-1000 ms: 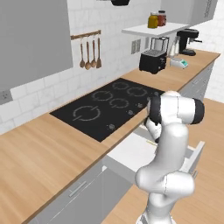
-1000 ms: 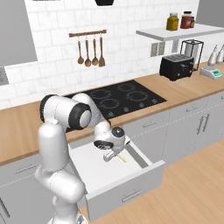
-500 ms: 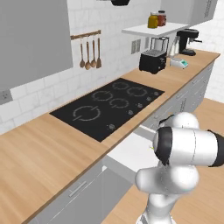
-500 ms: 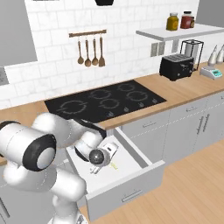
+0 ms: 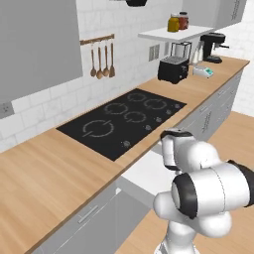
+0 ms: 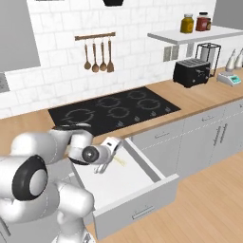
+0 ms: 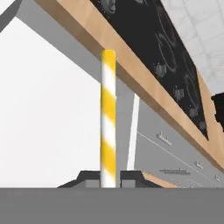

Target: Take a straw from the drawer in front and place it inside the glass cup on the dining counter.

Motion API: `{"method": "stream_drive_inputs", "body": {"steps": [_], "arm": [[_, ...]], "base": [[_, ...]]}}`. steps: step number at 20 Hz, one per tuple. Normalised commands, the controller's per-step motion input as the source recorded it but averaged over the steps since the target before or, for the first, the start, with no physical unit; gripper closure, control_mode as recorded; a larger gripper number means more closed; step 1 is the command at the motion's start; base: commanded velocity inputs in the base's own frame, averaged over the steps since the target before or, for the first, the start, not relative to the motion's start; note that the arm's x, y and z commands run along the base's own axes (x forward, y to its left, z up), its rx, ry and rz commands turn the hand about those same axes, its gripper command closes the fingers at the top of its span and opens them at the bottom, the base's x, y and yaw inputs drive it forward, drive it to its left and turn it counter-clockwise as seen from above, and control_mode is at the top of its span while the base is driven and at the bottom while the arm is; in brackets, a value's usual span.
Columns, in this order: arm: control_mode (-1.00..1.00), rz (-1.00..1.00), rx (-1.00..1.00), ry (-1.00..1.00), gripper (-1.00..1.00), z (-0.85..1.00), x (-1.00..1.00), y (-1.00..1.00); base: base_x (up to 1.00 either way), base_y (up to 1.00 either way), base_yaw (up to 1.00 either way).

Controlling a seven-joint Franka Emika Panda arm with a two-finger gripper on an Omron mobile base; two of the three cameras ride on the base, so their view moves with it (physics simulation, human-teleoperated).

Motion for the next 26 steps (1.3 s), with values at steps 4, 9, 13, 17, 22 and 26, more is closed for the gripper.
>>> {"method": "stream_drive_inputs", "body": {"steps": [4,9,13,17,22,26], "arm": [[-1.00,0.23,0.06,0.07,1.00,1.00,0.00,-0.62],[-1.00,0.22,0.11,0.08,1.00,1.00,0.00,-0.56],[-1.00,0.25,0.09,0.26,1.00,1.00,-0.14,-0.33],[-1.00,0.37,-0.12,0.35,1.00,1.00,-0.40,-0.01],[-1.00,0.44,-0.35,0.29,1.00,0.90,-0.71,0.11],[-1.00,0.36,-0.27,0.21,1.00,0.36,-0.76,0.57]], "base": [[0.00,0.00,0.00],[0.00,0.00,0.00],[0.00,0.00,0.00],[0.00,0.00,0.00],[0.00,0.00,0.00],[0.00,0.00,0.00]]}}
